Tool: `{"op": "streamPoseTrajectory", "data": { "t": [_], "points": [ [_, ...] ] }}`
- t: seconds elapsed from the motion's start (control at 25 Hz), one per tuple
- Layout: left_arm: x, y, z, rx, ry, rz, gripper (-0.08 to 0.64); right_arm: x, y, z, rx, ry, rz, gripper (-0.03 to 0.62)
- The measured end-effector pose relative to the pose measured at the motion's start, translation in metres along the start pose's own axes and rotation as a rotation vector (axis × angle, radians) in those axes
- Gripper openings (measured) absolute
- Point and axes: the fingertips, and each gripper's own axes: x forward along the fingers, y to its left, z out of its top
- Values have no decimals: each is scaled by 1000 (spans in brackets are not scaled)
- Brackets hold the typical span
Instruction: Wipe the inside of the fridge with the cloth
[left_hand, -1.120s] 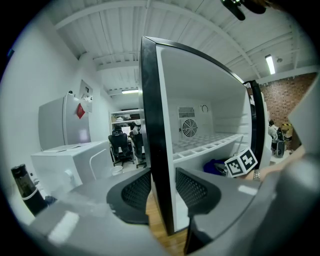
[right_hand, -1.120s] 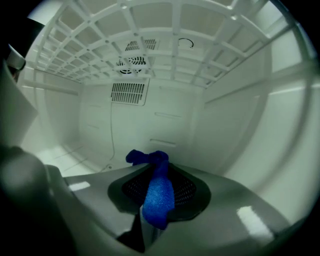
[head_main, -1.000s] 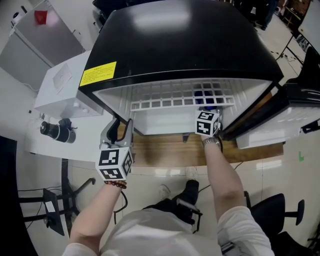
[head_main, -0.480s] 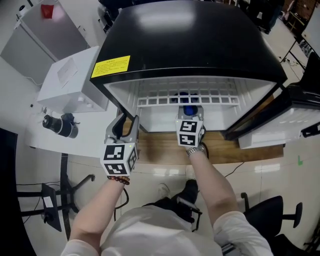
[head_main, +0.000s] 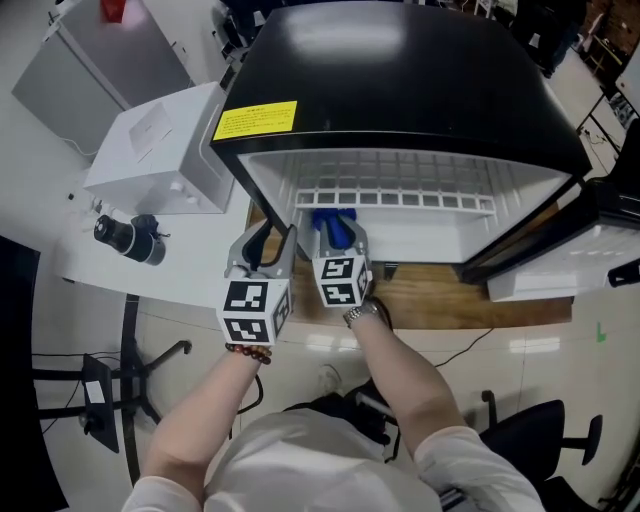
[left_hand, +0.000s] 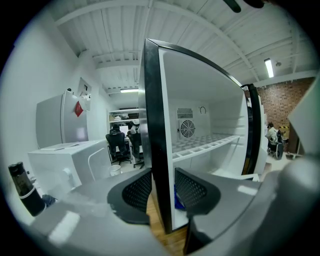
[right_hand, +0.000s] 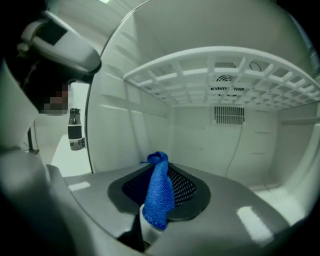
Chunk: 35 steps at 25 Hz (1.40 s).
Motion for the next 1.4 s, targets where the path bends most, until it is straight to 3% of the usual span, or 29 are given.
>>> {"op": "streamPoseTrajectory", "data": {
  "t": [0.2, 0.56, 1.08, 1.4],
  "points": [
    [-1, -1, 0, 4, -2, -7, 138, 8, 11, -24, -46, 62, 9, 78],
    [-3, -1, -1, 2, -2, -18, 137, -5, -25, -41, -92, 103, -61, 78],
    [-6, -2, -3, 8, 13, -59, 137, -38, -127, -58, -149, 184, -234, 77],
    [-7, -1, -3, -10, 37, -12, 138, -68, -188, -68, -172, 256, -286, 77]
  ]
}}
